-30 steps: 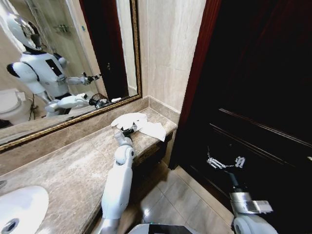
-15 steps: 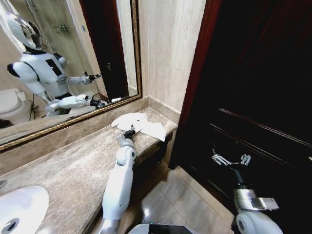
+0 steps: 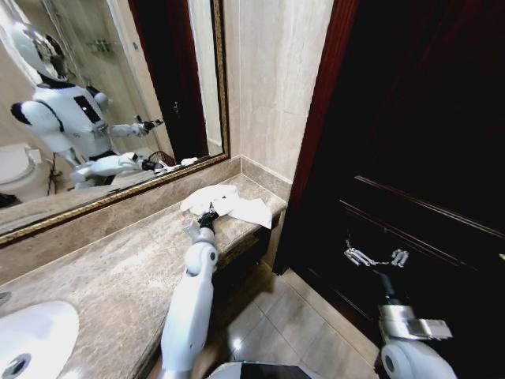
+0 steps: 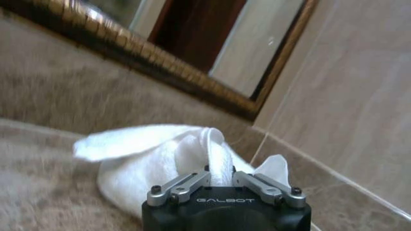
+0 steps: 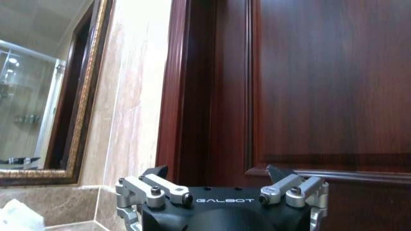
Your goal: Discard the used towel into the hamper.
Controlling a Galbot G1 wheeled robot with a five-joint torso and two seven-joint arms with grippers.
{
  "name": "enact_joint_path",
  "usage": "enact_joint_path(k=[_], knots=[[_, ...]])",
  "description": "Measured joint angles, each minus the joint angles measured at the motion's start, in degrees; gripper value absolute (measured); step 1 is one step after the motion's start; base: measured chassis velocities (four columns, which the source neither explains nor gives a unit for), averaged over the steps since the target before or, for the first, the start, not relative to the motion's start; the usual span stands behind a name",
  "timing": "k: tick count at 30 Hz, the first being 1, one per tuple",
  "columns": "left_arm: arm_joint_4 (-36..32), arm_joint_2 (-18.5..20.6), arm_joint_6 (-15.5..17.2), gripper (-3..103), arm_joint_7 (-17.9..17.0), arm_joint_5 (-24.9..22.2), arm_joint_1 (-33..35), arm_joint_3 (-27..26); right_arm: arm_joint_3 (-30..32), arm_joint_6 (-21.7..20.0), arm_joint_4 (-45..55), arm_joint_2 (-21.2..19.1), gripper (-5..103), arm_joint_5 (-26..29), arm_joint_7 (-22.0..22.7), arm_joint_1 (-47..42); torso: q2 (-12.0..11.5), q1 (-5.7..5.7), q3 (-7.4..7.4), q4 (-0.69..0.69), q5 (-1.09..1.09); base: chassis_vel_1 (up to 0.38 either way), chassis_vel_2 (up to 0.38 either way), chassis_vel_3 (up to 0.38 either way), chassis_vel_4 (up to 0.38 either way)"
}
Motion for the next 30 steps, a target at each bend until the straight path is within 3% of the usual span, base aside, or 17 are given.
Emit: enact_joint_path(k=[5,10,13,19,24,30], knots=[[-6.2,-0.1,-4.1,0,3.6,5.8,5.6,-1.2,-0.5,1.3,1.0,1.1,100,0.3,0.6,0.4,0.0,0.0,0.0,0.02,-0.03,0.0,0.0,0.0,0.0],[-10.7,-0.1,-5.9,0,5.7,8.9,9.9,-1.7,-0.4,1.9,2.1,2.3,100,0.7,1.1,0.6,0.0,0.0,-0.01,0.02,-0.04,0.0,0.0,0.0,0.0],[-17.4,-0.1,-11.0,0,10.7,16.9,16.7,-3.4,-0.8,3.6,2.3,4.1,100,0.7,0.0,-0.3,0.0,0.0,0.0,0.01,-0.01,0.0,0.0,0.0,0.0],[-26.2,-0.1,-11.6,0,11.2,17.6,23.3,-3.6,-1.9,3.9,3.3,5.2,100,0.6,0.4,0.6,0.0,-0.01,-0.01,0.01,-0.02,0.0,0.0,0.0,0.0],[-35.6,0.6,-9.8,0,10.7,15.2,30.9,-3.4,-3.5,3.8,4.8,5.7,100,-1.4,3.2,2.0,0.0,-0.01,-0.01,0.01,-0.02,0.0,0.0,0.0,0.0],[-39.1,2.7,-10.5,0,10.9,15.2,38.6,-3.2,-4.0,1.2,7.9,6.5,100,-1.0,3.2,3.2,0.0,-0.01,0.0,0.01,-0.01,0.0,0.0,0.0,0.0]])
